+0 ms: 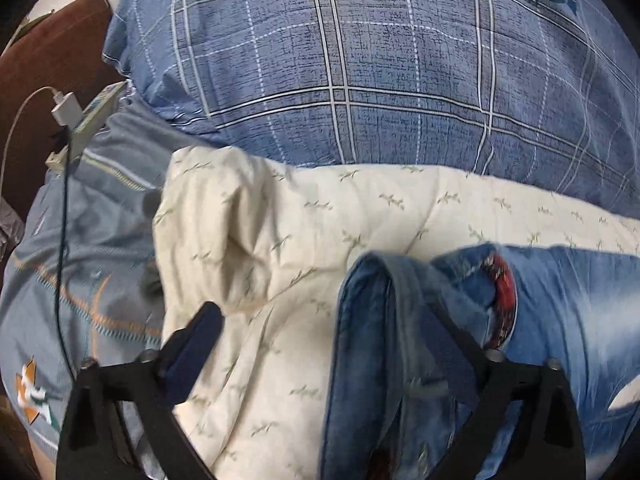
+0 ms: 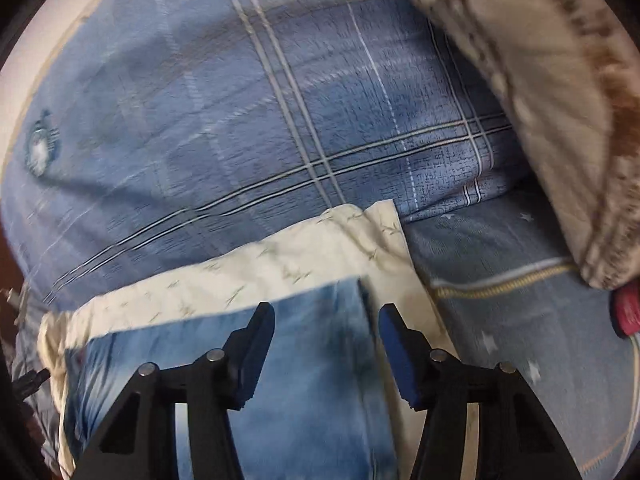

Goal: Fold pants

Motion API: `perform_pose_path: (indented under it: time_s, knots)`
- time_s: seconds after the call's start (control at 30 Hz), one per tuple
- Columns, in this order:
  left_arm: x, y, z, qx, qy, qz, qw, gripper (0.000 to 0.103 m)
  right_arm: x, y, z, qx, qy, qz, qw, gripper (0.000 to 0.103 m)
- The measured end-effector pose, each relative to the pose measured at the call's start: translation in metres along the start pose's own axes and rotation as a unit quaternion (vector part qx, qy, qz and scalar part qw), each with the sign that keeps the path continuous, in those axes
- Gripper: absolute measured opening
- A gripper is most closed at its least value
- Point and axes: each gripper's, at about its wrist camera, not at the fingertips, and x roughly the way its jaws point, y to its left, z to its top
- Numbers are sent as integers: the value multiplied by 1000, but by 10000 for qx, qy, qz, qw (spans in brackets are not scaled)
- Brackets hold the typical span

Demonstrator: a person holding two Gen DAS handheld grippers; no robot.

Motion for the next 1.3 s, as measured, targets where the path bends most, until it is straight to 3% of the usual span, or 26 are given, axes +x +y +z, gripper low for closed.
perform_pose_path:
  time_s: [0.07,0.13,0.23,0.3,0.33,0.47,0.63,0.87,1.03,1.3]
  knots:
    - [9,-5,8,15,122,-98,9999,82,16,-1,4,36,108,-12,9999,55]
    - [20,-11,13,26,264,-222,9994,76,33,0,3,5,302,-101,9995,46]
    - [34,-23,16,47,521,-563,9970,51,41,5,-1,-148,297,-203,9992,39]
    - [43,-32,17,59,691,-819,9942,19,38,9,-2,-296,202,-236,9991,30]
    - [46,-35,17,62,746,-859,9935,17,34,14,-3,-432,151,-233,9987,25]
    - [50,-40,19,-80,723,-898,9933,7,15,25,-4,-662,-90,-294,9973,20]
    - [23,-35,16,-257,283,-1166,9924,5,-16,26,-4,-563,-342,-83,9978,19]
    - [-64,-12,-7,-282,-569,-1661,9841,5,-75,26,-26,-578,-690,133,9959,19]
    - [-120,11,-48,-324,-1007,-1830,9774,5,-119,19,-58,-563,-959,193,9936,19]
    - [-157,55,-155,-470,-1057,-1864,9756,5,-187,-6,-133,-490,-1104,254,9923,19]
